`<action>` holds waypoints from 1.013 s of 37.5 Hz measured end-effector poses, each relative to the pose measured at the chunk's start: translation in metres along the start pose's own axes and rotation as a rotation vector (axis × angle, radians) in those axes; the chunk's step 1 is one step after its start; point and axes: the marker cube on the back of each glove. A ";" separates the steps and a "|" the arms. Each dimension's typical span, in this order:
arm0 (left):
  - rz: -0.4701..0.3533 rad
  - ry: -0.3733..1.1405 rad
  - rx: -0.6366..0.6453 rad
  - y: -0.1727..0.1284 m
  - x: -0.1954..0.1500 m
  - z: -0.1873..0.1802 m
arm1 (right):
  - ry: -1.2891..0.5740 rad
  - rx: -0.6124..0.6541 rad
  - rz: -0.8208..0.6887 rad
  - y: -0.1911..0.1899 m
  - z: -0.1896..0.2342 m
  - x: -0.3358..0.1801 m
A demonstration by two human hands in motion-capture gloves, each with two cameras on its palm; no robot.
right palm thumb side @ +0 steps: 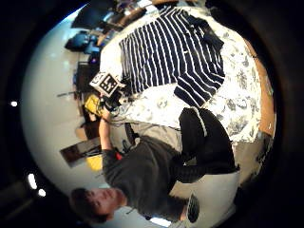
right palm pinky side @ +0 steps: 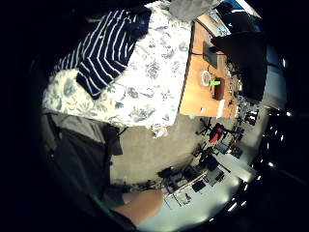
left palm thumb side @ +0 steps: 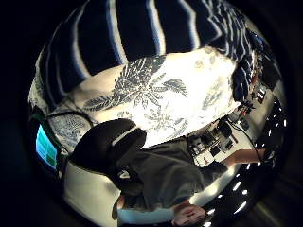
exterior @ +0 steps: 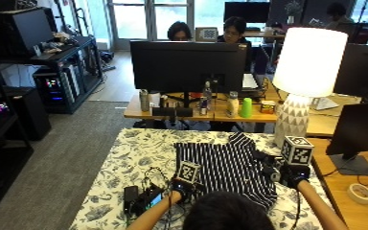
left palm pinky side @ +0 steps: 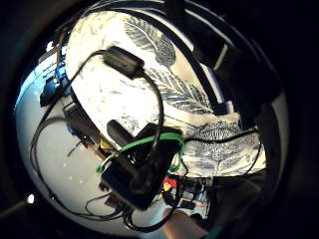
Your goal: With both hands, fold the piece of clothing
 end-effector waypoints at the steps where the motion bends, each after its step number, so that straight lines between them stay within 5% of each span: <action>1: -0.007 0.002 -0.009 -0.002 0.000 0.001 | 0.005 -0.002 0.004 0.000 0.002 0.001; 16: 0.038 -0.011 0.018 -0.012 0.004 0.002 | 0.030 -0.045 0.024 -0.006 0.025 0.018; 32: 0.158 -0.084 0.385 -0.045 0.015 -0.026 | 0.042 -0.100 0.031 -0.014 0.049 0.024; 38: 0.161 -0.106 0.332 -0.047 0.016 -0.030 | 0.013 -0.104 0.034 -0.021 0.059 0.018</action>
